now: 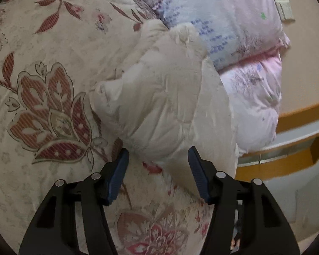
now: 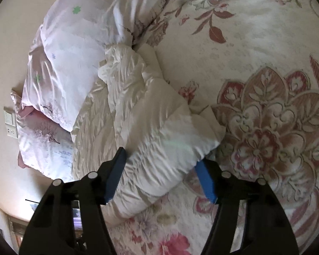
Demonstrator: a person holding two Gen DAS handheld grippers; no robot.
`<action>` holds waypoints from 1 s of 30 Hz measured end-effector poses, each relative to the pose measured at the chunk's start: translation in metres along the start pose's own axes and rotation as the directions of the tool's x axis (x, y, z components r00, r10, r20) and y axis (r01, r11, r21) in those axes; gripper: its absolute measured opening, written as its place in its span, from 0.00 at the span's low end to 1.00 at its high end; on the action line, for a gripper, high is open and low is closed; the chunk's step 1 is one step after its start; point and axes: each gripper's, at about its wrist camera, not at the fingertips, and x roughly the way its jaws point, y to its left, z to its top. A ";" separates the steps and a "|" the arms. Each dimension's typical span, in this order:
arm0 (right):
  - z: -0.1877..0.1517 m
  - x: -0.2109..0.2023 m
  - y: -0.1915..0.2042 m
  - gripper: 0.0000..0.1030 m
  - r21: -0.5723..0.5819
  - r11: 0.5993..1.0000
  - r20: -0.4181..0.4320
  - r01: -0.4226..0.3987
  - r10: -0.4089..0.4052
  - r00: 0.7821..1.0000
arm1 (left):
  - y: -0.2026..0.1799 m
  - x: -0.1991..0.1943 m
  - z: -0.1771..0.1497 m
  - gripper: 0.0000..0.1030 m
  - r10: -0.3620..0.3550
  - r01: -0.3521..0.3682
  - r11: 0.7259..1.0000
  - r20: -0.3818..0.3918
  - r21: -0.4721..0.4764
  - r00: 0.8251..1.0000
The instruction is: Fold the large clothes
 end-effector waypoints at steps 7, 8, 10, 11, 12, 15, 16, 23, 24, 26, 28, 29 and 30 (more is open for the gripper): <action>0.004 0.003 -0.003 0.52 0.003 1.000 0.020 -0.021 0.021 1.000 | 0.009 0.000 0.020 0.57 -0.012 0.023 0.996 0.117 -0.088 0.993; 0.004 0.003 -0.004 0.46 -0.002 1.000 0.023 -0.020 0.020 1.000 | 0.009 0.000 0.021 0.56 -0.015 0.026 0.996 0.125 -0.089 0.992; 0.005 0.004 -0.001 0.33 -0.027 0.999 0.028 -0.024 0.024 0.999 | 0.012 0.002 0.023 0.39 -0.027 0.041 0.994 0.135 -0.102 0.990; 0.004 0.004 0.001 0.27 -0.037 0.999 0.029 -0.026 0.027 0.999 | 0.016 0.004 0.025 0.34 -0.037 0.053 0.992 0.136 -0.119 0.990; 0.003 0.003 0.004 0.22 -0.053 0.998 0.031 -0.034 0.035 0.999 | 0.018 0.005 0.026 0.26 -0.042 0.060 0.990 0.136 -0.128 0.990; 0.000 -0.004 0.016 0.18 -0.108 0.993 0.032 -0.058 0.061 0.998 | 0.020 0.001 0.029 0.15 -0.063 0.083 0.988 0.151 -0.131 0.987; -0.001 -0.007 0.020 0.17 -0.122 0.990 0.029 -0.068 0.072 0.997 | 0.019 -0.001 0.030 0.13 -0.066 0.087 0.988 0.157 -0.127 0.985; -0.023 -0.026 0.047 0.16 -0.249 0.957 -0.044 -0.147 0.140 0.989 | 0.027 -0.048 0.029 0.12 -0.099 0.120 0.989 0.213 -0.086 0.972; -0.027 -0.028 0.049 0.16 -0.269 0.950 -0.056 -0.157 0.147 0.988 | 0.031 -0.056 0.028 0.12 -0.099 0.120 0.989 0.222 -0.083 0.970; -0.040 -0.035 0.055 0.16 -0.328 0.928 -0.094 -0.179 0.157 0.983 | 0.041 -0.078 0.023 0.12 -0.093 0.116 0.990 0.240 -0.081 0.966; -0.051 -0.041 0.057 0.16 -0.374 0.910 -0.117 -0.181 0.148 0.982 | 0.049 -0.092 0.018 0.12 -0.086 0.108 0.991 0.249 -0.077 0.965; -0.058 -0.043 0.059 0.16 -0.398 0.901 -0.127 -0.175 0.135 0.983 | 0.054 -0.101 0.013 0.12 -0.074 0.095 0.993 0.253 -0.075 0.965; -0.066 -0.046 0.059 0.16 -0.431 0.889 -0.133 -0.153 0.106 0.986 | 0.057 -0.106 0.010 0.12 -0.064 0.085 0.994 0.253 -0.075 0.965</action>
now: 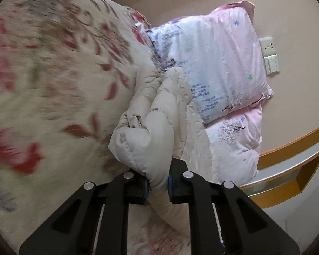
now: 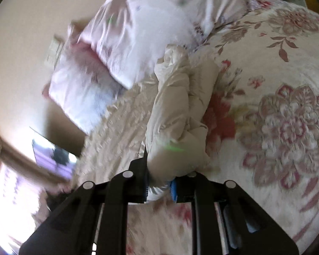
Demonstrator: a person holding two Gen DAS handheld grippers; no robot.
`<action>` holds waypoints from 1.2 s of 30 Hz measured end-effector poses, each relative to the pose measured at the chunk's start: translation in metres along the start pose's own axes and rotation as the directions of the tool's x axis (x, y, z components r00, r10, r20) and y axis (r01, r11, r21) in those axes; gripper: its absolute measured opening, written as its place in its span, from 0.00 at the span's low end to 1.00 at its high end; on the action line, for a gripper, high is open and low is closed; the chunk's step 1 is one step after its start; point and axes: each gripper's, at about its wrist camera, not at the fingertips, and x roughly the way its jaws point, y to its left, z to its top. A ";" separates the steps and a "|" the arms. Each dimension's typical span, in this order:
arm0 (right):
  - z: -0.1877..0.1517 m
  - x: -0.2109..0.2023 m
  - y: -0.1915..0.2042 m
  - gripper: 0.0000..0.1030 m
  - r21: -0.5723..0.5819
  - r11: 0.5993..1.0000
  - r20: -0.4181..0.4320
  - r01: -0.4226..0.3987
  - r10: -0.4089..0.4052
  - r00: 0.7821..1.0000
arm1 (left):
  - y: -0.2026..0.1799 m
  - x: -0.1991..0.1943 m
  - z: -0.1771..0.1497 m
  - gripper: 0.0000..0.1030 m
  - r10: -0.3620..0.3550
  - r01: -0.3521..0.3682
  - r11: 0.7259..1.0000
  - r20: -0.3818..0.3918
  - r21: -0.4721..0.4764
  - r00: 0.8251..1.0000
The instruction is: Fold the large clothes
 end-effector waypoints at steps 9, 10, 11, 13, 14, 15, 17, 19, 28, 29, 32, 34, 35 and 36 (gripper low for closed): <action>-0.010 -0.028 0.012 0.66 -0.098 0.919 0.121 0.382 -0.370 0.921 | 0.022 -0.003 -0.004 0.33 0.030 -0.030 0.999 -0.028 -0.019 0.999; -0.008 -0.032 0.018 0.66 -0.111 0.900 0.164 0.421 -0.401 0.901 | 0.021 -0.004 -0.005 0.40 0.035 -0.035 0.999 -0.015 -0.005 0.999; -0.006 -0.034 0.024 0.66 -0.129 0.886 0.197 0.445 -0.417 0.887 | 0.020 -0.005 -0.005 0.44 0.039 -0.039 0.999 -0.004 0.006 0.999; -0.004 -0.030 0.043 0.66 -0.195 0.870 0.238 0.454 -0.407 0.882 | 0.019 -0.007 -0.006 0.52 0.046 -0.047 0.999 0.018 0.020 0.999; -0.005 -0.025 0.055 0.66 -0.232 0.863 0.244 0.448 -0.394 0.886 | 0.017 -0.007 -0.006 0.53 0.047 -0.047 0.999 0.028 0.027 0.999; -0.005 -0.016 0.070 0.65 -0.285 0.852 0.245 0.438 -0.377 0.893 | 0.016 -0.007 -0.007 0.55 0.048 -0.049 0.998 0.034 0.030 0.998; -0.008 0.007 0.101 0.64 -0.381 0.832 0.238 0.403 -0.333 0.913 | 0.015 -0.007 -0.008 0.56 0.052 -0.054 0.998 0.049 0.031 0.997; -0.012 0.030 0.125 0.64 -0.459 0.803 0.230 0.379 -0.305 0.924 | 0.015 -0.006 -0.009 0.56 0.058 -0.059 0.998 0.066 0.025 0.996; -0.035 0.113 0.180 0.59 -0.608 0.691 0.207 0.390 -0.337 0.919 | 0.007 0.000 -0.015 0.56 0.101 -0.108 0.992 0.100 0.070 0.990; -0.035 0.116 0.180 0.59 -0.605 0.692 0.206 0.394 -0.342 0.917 | 0.007 0.001 -0.015 0.56 0.102 -0.110 0.991 0.097 0.074 0.990; -0.035 0.123 0.177 0.59 -0.587 0.706 0.196 0.397 -0.352 0.915 | 0.003 0.007 -0.016 0.56 0.119 -0.127 0.986 0.073 0.111 0.990; -0.035 0.129 0.174 0.59 -0.584 0.706 0.193 0.401 -0.360 0.913 | 0.000 0.011 -0.018 0.56 0.134 -0.142 0.980 0.064 0.141 0.989; -0.035 0.132 0.174 0.59 -0.585 0.701 0.192 0.408 -0.369 0.909 | -0.001 0.012 -0.019 0.56 0.138 -0.146 0.978 0.064 0.146 0.988; -0.036 0.134 0.173 0.59 -0.586 0.699 0.191 0.411 -0.373 0.908 | -0.001 0.013 -0.018 0.56 0.138 -0.146 0.979 0.064 0.142 0.988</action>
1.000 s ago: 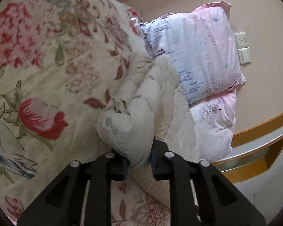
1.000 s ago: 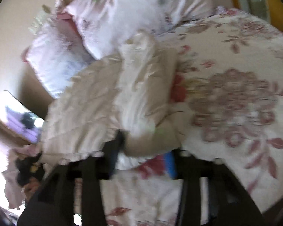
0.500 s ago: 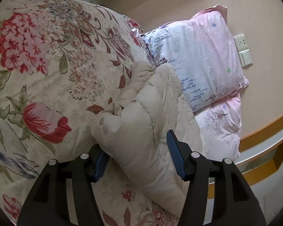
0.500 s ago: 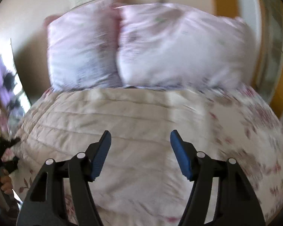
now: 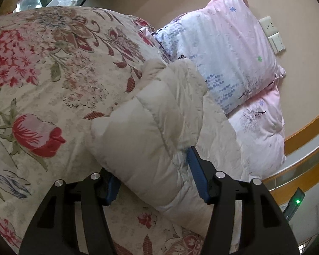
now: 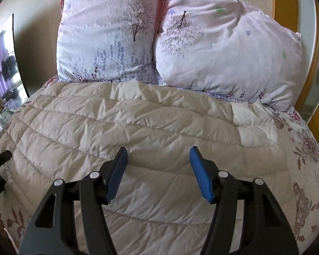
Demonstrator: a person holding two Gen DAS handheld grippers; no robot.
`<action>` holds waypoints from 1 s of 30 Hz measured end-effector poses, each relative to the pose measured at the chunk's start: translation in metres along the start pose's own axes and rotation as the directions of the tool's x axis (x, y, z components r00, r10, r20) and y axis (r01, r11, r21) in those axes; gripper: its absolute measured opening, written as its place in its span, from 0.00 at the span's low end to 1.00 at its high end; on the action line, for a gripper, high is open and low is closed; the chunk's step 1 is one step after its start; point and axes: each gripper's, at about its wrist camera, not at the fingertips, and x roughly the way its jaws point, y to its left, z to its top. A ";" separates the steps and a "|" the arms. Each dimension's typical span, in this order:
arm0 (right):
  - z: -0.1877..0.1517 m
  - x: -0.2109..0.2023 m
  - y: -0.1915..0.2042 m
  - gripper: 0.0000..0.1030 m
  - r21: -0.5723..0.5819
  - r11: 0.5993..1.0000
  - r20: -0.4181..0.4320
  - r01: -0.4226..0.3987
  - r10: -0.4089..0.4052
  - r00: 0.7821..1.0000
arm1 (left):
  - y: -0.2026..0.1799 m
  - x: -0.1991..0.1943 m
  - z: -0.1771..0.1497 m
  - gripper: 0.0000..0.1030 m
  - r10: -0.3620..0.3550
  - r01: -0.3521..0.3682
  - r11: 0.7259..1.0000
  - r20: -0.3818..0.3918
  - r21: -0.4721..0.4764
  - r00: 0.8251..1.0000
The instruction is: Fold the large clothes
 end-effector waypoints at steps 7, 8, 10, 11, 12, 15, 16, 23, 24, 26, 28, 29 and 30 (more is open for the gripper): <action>-0.007 0.019 0.006 0.61 -0.020 1.000 -0.047 0.021 -0.022 0.999 | 0.003 0.006 0.008 0.56 -0.002 0.003 0.999 0.010 -0.041 1.000; -0.008 0.023 0.008 0.61 -0.029 0.999 -0.057 0.026 -0.028 0.998 | 0.003 0.006 0.008 0.56 -0.002 0.002 0.999 0.014 -0.041 1.000; -0.011 0.032 0.012 0.62 -0.047 0.998 -0.075 0.035 -0.038 0.996 | 0.002 0.008 0.008 0.56 -0.006 0.007 0.999 0.024 -0.046 1.000; -0.012 0.034 0.014 0.62 -0.054 0.998 -0.081 0.039 -0.043 0.996 | 0.003 0.008 0.009 0.56 -0.012 0.013 0.999 0.029 -0.052 1.000; -0.012 0.037 0.016 0.62 -0.062 0.997 -0.086 0.042 -0.047 0.995 | 0.003 0.009 0.009 0.56 -0.016 0.018 0.998 0.031 -0.057 0.999; -0.014 0.041 0.018 0.62 -0.075 0.996 -0.098 0.047 -0.054 0.994 | 0.006 0.012 0.010 0.45 -0.044 0.045 0.996 0.023 -0.082 0.999; -0.014 0.043 0.019 0.62 -0.081 0.996 -0.103 0.048 -0.056 0.993 | 0.005 0.012 0.010 0.41 -0.056 0.058 0.995 0.023 -0.082 0.998; -0.014 0.050 0.024 0.64 -0.101 0.994 -0.123 0.051 -0.063 0.990 | -0.031 -0.006 0.017 0.26 -0.159 0.156 0.987 0.080 0.044 0.984; -0.014 0.051 0.025 0.64 -0.105 0.993 -0.127 0.050 -0.064 0.990 | -0.039 -0.010 0.017 0.26 -0.179 0.174 0.982 0.089 0.071 0.980; -0.013 0.052 0.025 0.65 -0.107 0.993 -0.131 0.049 -0.062 0.989 | -0.058 -0.017 0.017 0.26 -0.226 0.213 0.968 0.098 0.131 0.969; -0.012 0.054 0.025 0.65 -0.106 0.993 -0.134 0.045 -0.060 0.989 | -0.076 -0.021 0.015 0.26 -0.272 0.252 0.950 0.094 0.182 0.958; -0.012 0.055 0.025 0.65 -0.106 0.993 -0.134 0.045 -0.059 0.989 | -0.084 -0.023 0.013 0.26 -0.295 0.273 0.940 0.090 0.204 0.951; -0.012 0.055 0.025 0.65 -0.107 0.993 -0.135 0.043 -0.058 0.989 | -0.093 -0.024 0.011 0.26 -0.320 0.295 0.928 0.083 0.226 0.944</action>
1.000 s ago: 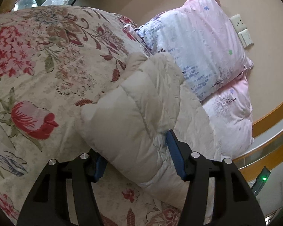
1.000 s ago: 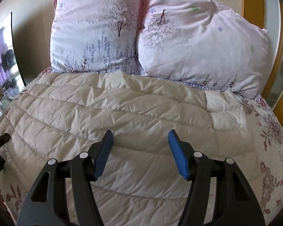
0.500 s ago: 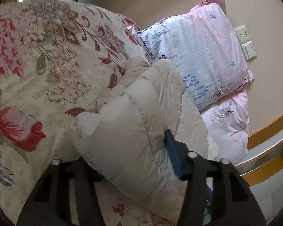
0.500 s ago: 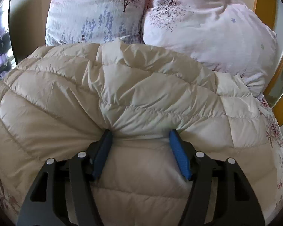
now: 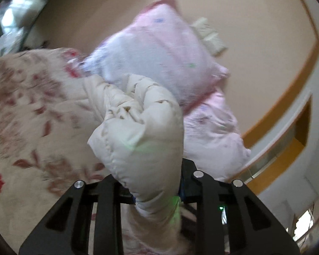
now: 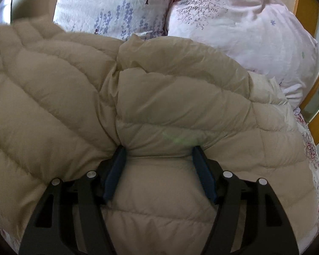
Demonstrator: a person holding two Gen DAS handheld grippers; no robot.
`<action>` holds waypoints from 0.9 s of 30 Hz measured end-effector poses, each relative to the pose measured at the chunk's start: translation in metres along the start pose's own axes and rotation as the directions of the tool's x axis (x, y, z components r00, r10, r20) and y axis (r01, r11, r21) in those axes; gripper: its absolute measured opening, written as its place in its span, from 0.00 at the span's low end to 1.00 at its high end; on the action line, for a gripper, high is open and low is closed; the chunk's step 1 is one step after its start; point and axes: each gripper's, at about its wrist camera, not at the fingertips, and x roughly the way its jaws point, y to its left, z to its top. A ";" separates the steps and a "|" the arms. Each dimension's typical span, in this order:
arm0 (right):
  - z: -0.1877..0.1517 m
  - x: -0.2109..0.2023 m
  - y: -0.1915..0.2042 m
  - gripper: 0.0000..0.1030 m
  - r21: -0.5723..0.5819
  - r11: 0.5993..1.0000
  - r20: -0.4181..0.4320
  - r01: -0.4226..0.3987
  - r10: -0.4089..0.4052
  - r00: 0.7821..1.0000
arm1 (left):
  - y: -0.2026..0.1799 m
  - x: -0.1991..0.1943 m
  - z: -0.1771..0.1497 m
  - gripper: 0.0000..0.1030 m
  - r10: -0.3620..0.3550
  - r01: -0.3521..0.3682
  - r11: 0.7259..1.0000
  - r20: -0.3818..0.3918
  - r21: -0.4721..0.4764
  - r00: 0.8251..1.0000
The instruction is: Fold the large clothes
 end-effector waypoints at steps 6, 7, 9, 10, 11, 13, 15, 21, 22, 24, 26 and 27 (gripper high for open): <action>0.003 0.004 0.000 0.65 -0.004 1.000 -0.011 -0.020 0.020 1.000 | -0.055 0.016 -0.011 0.26 -0.175 0.184 0.974 -0.072 0.130 0.982; 0.003 0.004 0.000 0.65 -0.006 1.000 -0.013 -0.022 0.022 1.000 | -0.064 0.019 -0.014 0.26 -0.199 0.212 0.965 -0.096 0.153 0.975; 0.004 0.005 -0.001 0.66 -0.010 0.999 -0.015 -0.034 0.034 0.999 | -0.084 0.031 -0.025 0.26 -0.240 0.271 0.942 -0.167 0.198 0.956; 0.006 0.006 -0.003 0.66 -0.011 0.999 -0.015 -0.048 0.048 0.999 | -0.092 0.036 -0.031 0.26 -0.248 0.287 0.934 -0.190 0.213 0.950; 0.007 0.005 -0.008 0.67 -0.005 0.997 -0.014 -0.077 0.077 0.997 | -0.097 0.040 -0.035 0.26 -0.250 0.293 0.930 -0.204 0.220 0.947; 0.007 -0.001 -0.021 0.68 0.018 0.990 0.001 -0.140 0.140 0.990 | -0.104 0.049 -0.042 0.26 -0.250 0.300 0.928 -0.230 0.221 0.941; 0.002 -0.016 -0.044 0.67 0.052 0.979 0.036 -0.199 0.197 0.980 | -0.108 0.056 -0.047 0.26 -0.241 0.297 0.929 -0.249 0.219 0.938; -0.026 -0.069 -0.149 0.76 0.244 0.951 0.168 -0.189 0.150 0.974 | -0.115 0.068 -0.052 0.26 -0.203 0.274 0.927 -0.271 0.256 0.941; -0.029 -0.070 -0.165 0.76 0.289 0.939 0.165 -0.187 0.143 0.976 | -0.114 0.067 -0.057 0.26 -0.203 0.276 0.926 -0.277 0.259 0.939; -0.037 -0.060 -0.204 0.76 0.403 0.891 0.133 -0.208 0.168 0.977 | -0.119 0.071 -0.061 0.26 -0.199 0.280 0.922 -0.294 0.266 0.935; -0.049 -0.043 -0.227 0.76 0.485 0.849 0.080 -0.210 0.196 0.977 | -0.124 0.075 -0.067 0.26 -0.192 0.283 0.916 -0.310 0.283 0.931; -0.054 -0.034 -0.234 0.74 0.513 0.831 0.056 -0.215 0.218 0.974 | -0.128 0.076 -0.071 0.26 -0.186 0.284 0.912 -0.318 0.297 0.930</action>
